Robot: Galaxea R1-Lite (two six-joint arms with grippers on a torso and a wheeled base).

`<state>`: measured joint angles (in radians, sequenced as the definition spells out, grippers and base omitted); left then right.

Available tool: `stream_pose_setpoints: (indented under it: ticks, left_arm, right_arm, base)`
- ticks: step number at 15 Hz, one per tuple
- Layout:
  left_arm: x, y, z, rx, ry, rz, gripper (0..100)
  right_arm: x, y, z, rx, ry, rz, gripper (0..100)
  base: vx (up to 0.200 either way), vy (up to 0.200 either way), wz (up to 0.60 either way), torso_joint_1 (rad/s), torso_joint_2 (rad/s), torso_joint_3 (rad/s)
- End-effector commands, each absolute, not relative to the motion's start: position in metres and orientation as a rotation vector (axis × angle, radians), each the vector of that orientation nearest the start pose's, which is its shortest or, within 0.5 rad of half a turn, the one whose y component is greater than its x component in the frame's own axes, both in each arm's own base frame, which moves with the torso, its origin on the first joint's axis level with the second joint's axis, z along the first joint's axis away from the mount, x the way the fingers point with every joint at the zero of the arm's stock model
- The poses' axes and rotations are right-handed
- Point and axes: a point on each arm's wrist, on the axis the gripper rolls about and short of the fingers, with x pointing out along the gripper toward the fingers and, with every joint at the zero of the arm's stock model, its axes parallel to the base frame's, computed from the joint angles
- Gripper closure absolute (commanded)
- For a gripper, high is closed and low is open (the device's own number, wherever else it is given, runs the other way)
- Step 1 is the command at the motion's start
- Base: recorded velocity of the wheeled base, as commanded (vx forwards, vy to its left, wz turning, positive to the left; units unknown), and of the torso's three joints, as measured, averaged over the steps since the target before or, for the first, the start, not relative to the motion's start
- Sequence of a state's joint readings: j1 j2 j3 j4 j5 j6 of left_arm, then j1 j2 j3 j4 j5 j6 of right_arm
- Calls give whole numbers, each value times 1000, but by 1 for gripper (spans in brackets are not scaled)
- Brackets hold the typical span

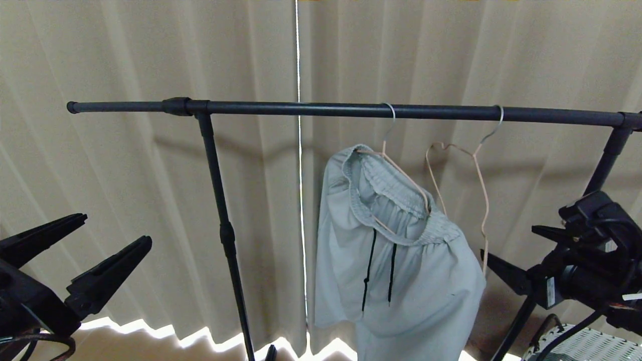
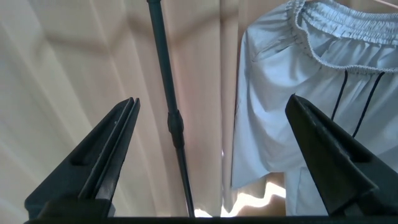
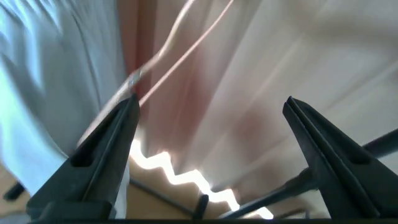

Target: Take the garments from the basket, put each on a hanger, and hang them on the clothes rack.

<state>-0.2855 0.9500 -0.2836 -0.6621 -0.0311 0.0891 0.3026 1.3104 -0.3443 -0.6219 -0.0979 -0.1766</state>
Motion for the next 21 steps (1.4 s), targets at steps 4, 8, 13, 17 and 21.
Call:
stream_pose_setpoints:
  ticks: [4,8,13,17,21]
  left_arm:
    - [107,-32,195,89,-10,-318,0]
    - [105,-31,189,88,7,-309,0]
    - [83,-1,155,76,78,-38,0]
    - [43,2,134,75,3,47,0]
    - [7,1,111,73,83,72,0]
  right_arm:
    - [171,54,144,-256,359,253,0]
    - [153,48,142,-251,344,249,0]
    - [122,14,137,-219,323,36,0]
    - [78,-8,116,-169,302,-164,0]
    - [38,-6,109,-139,300,-198,0]
  base:
    - [0,0,0,0,0,0]
    - [0,0,0,0,0,0]
    - [0,0,0,0,0,0]
    - [0,0,0,0,0,0]
    - [0,0,0,0,0,0]
